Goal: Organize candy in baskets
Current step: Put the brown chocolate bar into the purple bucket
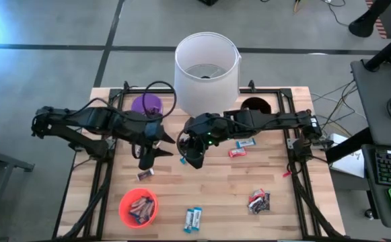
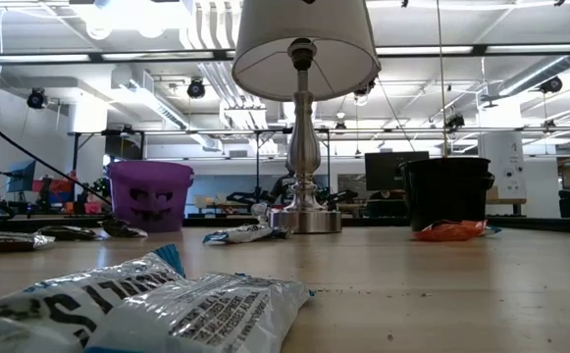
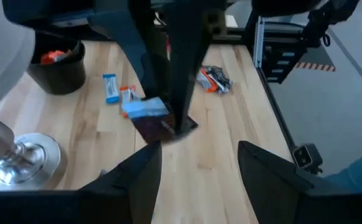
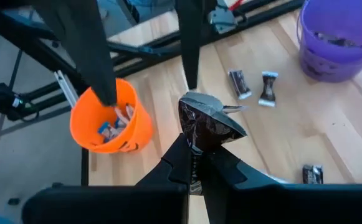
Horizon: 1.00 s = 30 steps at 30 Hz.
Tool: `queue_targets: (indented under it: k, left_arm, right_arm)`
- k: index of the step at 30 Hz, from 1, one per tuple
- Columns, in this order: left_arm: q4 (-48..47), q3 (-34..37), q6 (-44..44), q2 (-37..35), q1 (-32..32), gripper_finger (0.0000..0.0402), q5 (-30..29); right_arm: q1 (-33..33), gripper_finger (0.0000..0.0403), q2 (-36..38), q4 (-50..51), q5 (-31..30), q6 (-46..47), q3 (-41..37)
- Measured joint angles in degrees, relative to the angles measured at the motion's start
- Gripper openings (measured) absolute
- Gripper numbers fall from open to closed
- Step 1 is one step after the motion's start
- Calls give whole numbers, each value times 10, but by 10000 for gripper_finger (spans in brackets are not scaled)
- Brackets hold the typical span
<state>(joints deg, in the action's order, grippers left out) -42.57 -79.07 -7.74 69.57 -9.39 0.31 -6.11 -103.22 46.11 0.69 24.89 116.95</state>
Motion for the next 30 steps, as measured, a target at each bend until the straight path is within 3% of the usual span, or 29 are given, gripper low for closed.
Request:
queue_targets:
  k: [12,18,23,30]
  left_arm:
    - [10,0,15,1,2,193,-69]
    - [21,0,14,1,2,193,-64]
    - [31,0,13,1,2,193,-13]
    - [37,1,25,3,2,191,-11]
  right_arm:
    - [-11,12,0,-23,-9,1,0]
    - [-11,12,0,-40,-9,0,0]
    - [-12,12,0,-49,-8,0,0]
    - [-11,12,0,-51,-8,0,0]
